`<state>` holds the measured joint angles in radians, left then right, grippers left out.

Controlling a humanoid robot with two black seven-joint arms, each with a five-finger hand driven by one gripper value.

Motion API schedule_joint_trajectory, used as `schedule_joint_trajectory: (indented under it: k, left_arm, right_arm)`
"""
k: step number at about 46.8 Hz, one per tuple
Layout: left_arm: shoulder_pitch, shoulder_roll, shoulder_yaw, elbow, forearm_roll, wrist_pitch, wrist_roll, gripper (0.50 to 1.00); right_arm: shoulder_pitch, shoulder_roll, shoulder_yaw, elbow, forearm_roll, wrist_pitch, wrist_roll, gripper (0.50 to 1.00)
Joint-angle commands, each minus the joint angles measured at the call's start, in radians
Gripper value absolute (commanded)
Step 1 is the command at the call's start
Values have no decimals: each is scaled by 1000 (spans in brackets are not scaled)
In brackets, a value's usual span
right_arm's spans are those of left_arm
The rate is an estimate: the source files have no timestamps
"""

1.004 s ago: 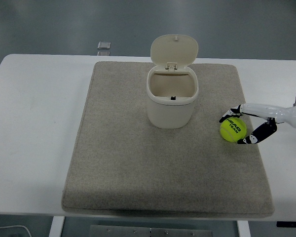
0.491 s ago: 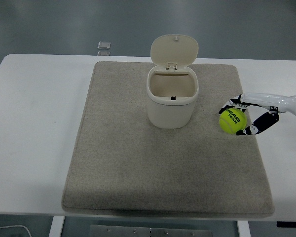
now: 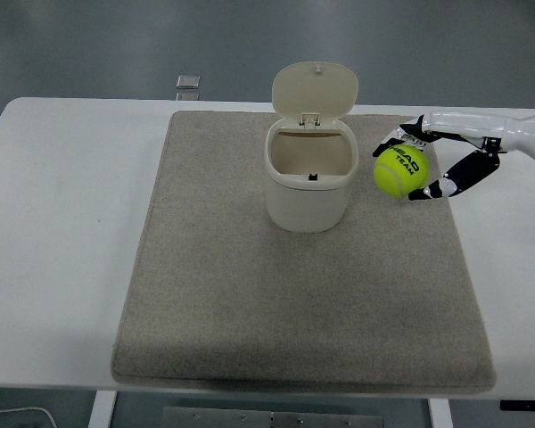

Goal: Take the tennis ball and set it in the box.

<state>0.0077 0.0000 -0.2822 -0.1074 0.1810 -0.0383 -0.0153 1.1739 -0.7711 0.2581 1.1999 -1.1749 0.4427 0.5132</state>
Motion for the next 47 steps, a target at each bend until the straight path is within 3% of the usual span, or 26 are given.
schedule_joint_trajectory:
  k: [1,25,41,43,47]
  left_arm:
    - [0,0,0,0,0,0,0,990]
    - [0,0,0,0,0,0,0,992]
    - [-2,0,0,0,0,0,0,992]
    - [-2,0,0,0,0,0,0,992]
    - [0,0,0,0,0,0,0,992]
  right_arm:
    - [24,27,0,4,6,4,4,500]
    - [89,203,-7,-56,26,-38,-35,500]
    - [76,234,-8,-102,27,-68,-50,500]
    - [75,234,-10,-109,26,-68,-48,559]
    - [69,234,-10,-121,27,-70,-50,613]
